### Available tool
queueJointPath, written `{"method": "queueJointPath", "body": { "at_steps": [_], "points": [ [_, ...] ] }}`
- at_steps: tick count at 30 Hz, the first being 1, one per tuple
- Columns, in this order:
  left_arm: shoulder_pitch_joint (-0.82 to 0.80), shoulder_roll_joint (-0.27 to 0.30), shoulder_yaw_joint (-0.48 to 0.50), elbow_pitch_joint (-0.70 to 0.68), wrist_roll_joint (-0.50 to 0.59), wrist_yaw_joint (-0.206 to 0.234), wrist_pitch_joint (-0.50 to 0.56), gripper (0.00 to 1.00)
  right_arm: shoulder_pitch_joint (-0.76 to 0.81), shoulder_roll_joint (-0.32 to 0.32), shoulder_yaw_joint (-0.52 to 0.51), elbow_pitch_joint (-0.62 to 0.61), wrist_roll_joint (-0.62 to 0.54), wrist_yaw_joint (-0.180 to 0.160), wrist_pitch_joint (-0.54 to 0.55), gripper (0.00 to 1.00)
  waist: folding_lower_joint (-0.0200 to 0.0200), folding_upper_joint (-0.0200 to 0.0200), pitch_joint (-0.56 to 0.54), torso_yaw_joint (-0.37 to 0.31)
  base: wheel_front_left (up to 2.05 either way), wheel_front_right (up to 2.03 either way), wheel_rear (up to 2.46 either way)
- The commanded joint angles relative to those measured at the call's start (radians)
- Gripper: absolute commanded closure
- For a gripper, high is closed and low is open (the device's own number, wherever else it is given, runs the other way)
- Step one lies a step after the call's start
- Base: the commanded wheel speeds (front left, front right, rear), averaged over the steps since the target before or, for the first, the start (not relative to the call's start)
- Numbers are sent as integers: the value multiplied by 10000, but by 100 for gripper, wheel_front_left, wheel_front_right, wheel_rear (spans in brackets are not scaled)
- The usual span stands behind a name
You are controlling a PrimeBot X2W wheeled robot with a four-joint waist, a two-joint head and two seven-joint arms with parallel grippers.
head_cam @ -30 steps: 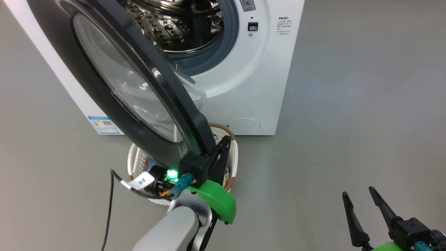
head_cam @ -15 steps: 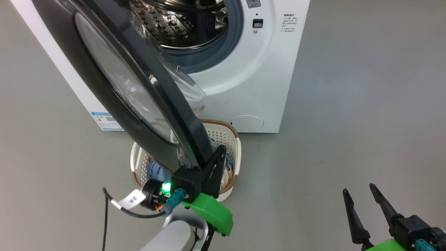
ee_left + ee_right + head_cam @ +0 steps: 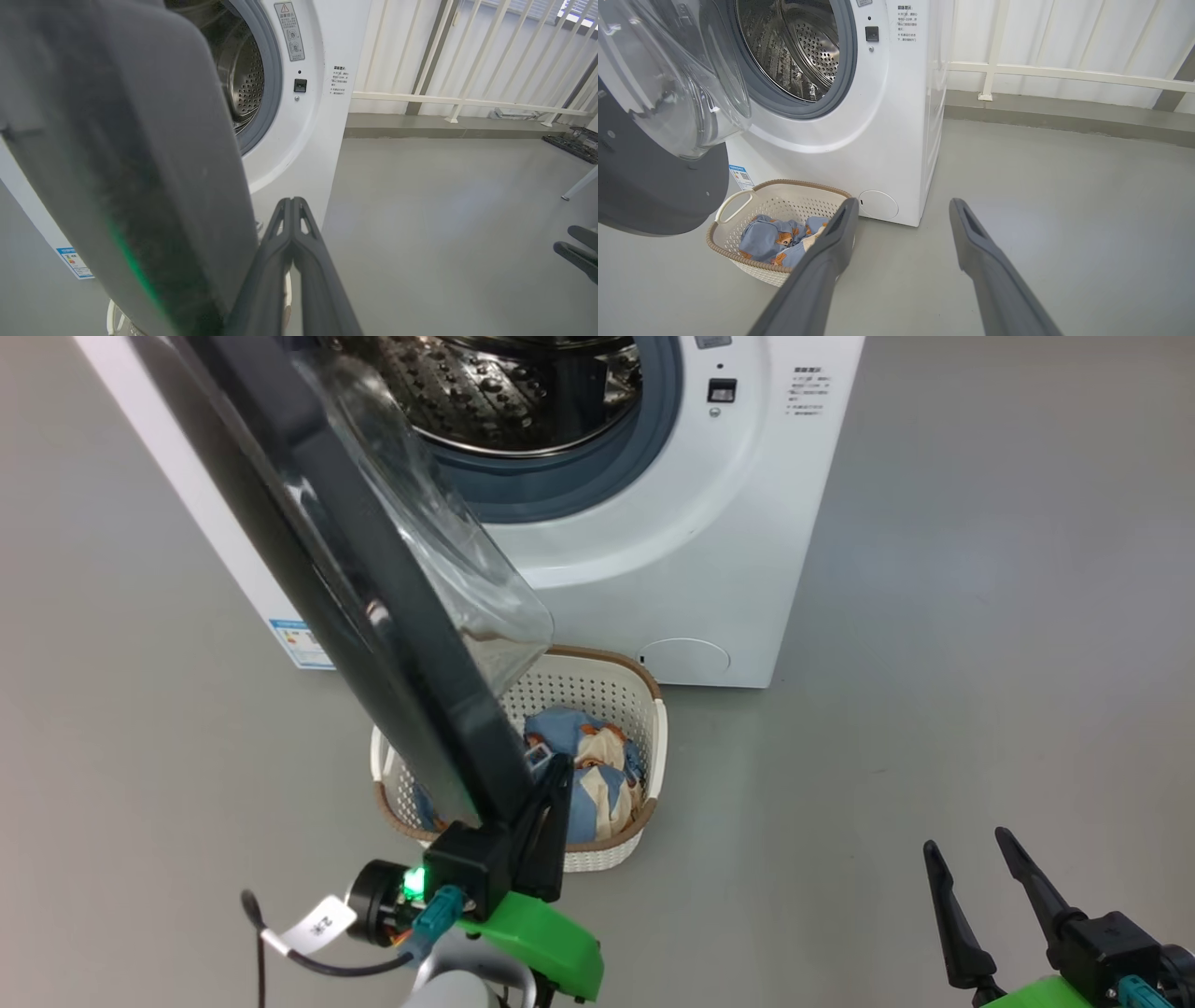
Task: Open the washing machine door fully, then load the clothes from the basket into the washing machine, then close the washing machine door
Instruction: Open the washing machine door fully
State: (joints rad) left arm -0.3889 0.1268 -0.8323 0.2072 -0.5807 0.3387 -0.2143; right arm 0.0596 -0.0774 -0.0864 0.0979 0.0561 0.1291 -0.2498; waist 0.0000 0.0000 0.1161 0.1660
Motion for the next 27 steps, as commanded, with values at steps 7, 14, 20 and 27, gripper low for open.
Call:
{"method": "queueJointPath", "body": {
  "at_steps": [7,14,20,27],
  "points": [
    [66,734,679,-560,149,595,-132,100,-307,-171,148,-235,27,16,-120,0,0,0,46,568,0,0,0],
    [243,806,593,-839,230,762,-146,100,-295,-257,132,-247,-2,16,-120,0,0,0,55,1277,0,0,0],
    [464,865,628,-1010,219,930,-183,100,-237,-281,91,-265,-26,16,-120,0,0,0,10,1988,0,0,0],
    [732,1099,781,-1111,146,1040,-234,100,-199,-328,90,-291,-61,16,-120,0,0,0,-80,2745,0,0,0]
  ]
}}
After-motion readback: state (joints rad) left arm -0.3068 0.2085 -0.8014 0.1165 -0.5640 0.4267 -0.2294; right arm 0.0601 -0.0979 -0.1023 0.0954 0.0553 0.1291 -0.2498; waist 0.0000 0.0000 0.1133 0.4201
